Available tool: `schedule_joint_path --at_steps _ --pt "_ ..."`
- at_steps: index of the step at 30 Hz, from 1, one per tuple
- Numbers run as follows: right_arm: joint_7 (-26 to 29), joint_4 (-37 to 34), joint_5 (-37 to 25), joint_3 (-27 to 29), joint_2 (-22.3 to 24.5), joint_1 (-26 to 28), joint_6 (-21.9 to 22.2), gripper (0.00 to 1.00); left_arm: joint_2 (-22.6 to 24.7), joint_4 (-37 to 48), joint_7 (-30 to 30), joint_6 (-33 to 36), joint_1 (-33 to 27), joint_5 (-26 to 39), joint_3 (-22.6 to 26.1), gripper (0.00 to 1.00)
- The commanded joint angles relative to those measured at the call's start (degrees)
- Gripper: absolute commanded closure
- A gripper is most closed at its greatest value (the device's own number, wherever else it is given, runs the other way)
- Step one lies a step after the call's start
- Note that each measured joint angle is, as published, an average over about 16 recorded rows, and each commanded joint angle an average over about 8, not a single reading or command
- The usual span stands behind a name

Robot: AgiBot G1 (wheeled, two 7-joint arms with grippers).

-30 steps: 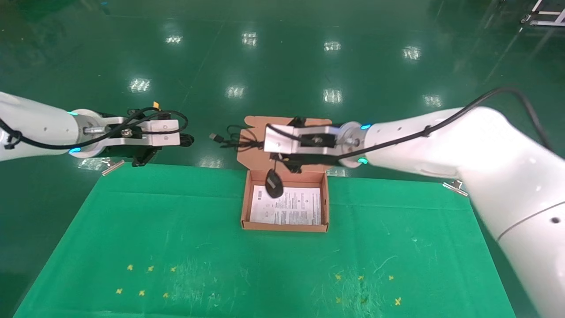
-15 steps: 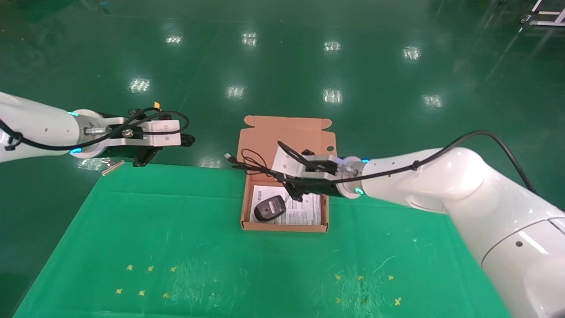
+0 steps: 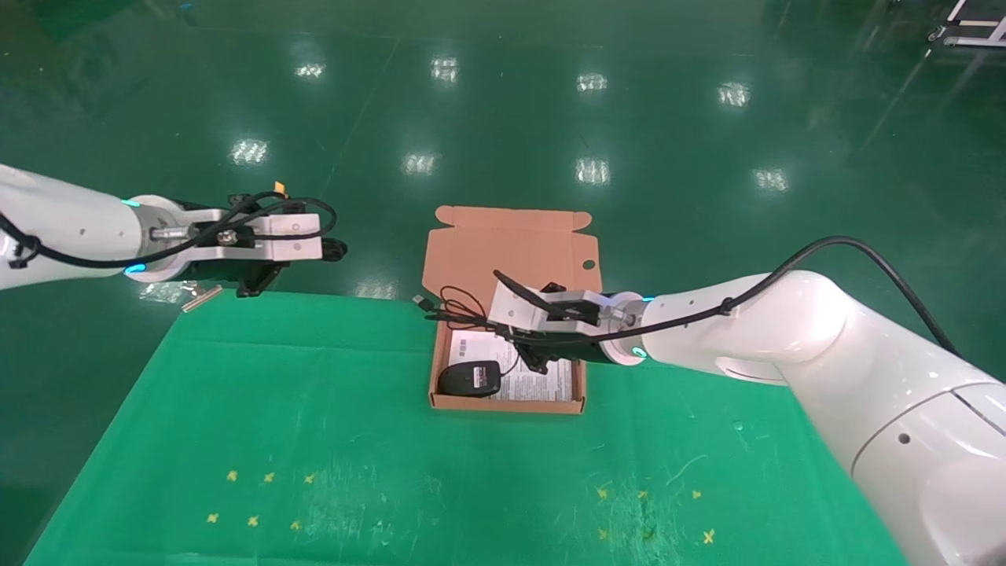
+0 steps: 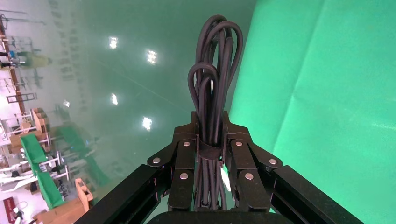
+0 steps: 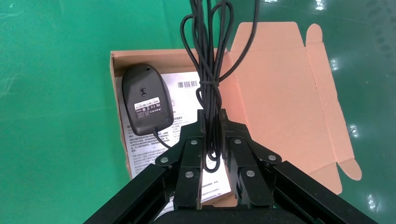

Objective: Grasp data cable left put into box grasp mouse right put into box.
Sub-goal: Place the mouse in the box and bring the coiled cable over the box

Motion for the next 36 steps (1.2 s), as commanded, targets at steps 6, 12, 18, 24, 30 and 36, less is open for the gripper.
schedule_joint_path --at_steps 6,12,18,24,30,36 --pt "0.6 2.0 0.0 -1.0 1.5 -0.4 -0.1 0.00 0.9 -0.1 0.7 -0.7 0.9 -0.7 0.3 1.00" --pt "2.0 4.5 -0.8 -1.5 4.3 0.1 -0.4 0.00 3.5 0.9 2.0 -2.9 2.4 -2.3 0.6 1.00" --pt "3.7 8.6 -1.6 -1.1 9.9 1.2 -0.3 0.00 7.2 2.6 4.2 -7.5 4.7 -3.7 1.1 1.00" --pt "7.0 15.3 -3.2 -1.0 17.0 2.2 -0.7 0.00 13.0 8.4 7.7 -14.8 7.5 -4.1 2.1 1.00" --pt "12.0 23.9 -5.9 -1.5 23.3 2.6 -1.2 0.00 18.1 15.7 12.7 -21.8 9.4 -6.0 4.1 1.00" --pt "18.1 31.6 -9.6 -2.3 27.8 2.7 -1.5 0.00 19.5 18.5 15.7 -26.6 10.4 -11.4 8.8 1.00"
